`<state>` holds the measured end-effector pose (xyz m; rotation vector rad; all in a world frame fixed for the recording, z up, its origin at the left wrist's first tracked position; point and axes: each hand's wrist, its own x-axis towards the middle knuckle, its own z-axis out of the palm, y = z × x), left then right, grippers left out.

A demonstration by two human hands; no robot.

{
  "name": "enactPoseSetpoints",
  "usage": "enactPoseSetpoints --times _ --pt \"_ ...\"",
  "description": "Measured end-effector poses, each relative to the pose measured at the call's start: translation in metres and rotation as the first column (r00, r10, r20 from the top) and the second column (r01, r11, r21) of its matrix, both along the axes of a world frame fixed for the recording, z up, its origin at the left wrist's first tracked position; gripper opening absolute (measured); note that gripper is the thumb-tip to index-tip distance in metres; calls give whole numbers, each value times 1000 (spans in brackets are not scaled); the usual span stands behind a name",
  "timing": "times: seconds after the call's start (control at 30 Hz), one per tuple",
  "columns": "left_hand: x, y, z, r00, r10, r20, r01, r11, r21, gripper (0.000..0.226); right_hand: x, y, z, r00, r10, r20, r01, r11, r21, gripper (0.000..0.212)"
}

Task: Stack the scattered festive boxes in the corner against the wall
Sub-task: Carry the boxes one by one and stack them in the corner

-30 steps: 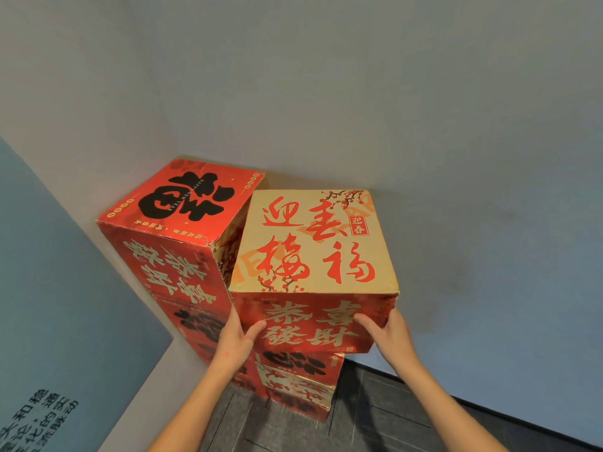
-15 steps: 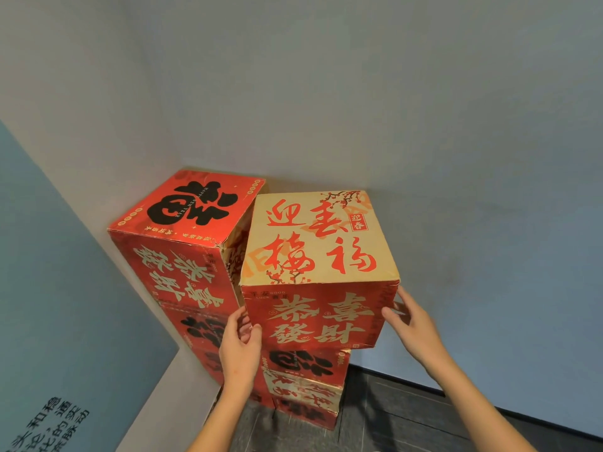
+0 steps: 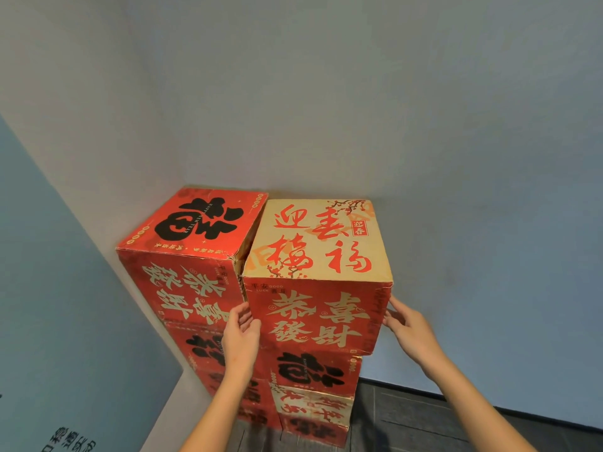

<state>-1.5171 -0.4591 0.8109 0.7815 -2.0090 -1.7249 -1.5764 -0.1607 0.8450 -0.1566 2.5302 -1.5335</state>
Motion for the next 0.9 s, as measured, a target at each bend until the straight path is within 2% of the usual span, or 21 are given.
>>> enactPoseSetpoints --times 0.33,0.67,0.9 --pt "-15 -27 -2 997 -80 21 80 996 -31 49 17 -24 7 1000 -9 2 9 1000 -15 57" --pt "-22 -29 -3 998 -59 13 60 998 -25 54 18 -35 6 999 -34 -2 34 999 -30 57" --pt "-22 -30 -7 999 -44 6 44 997 -60 50 12 -34 8 999 -44 11 44 999 -31 57"
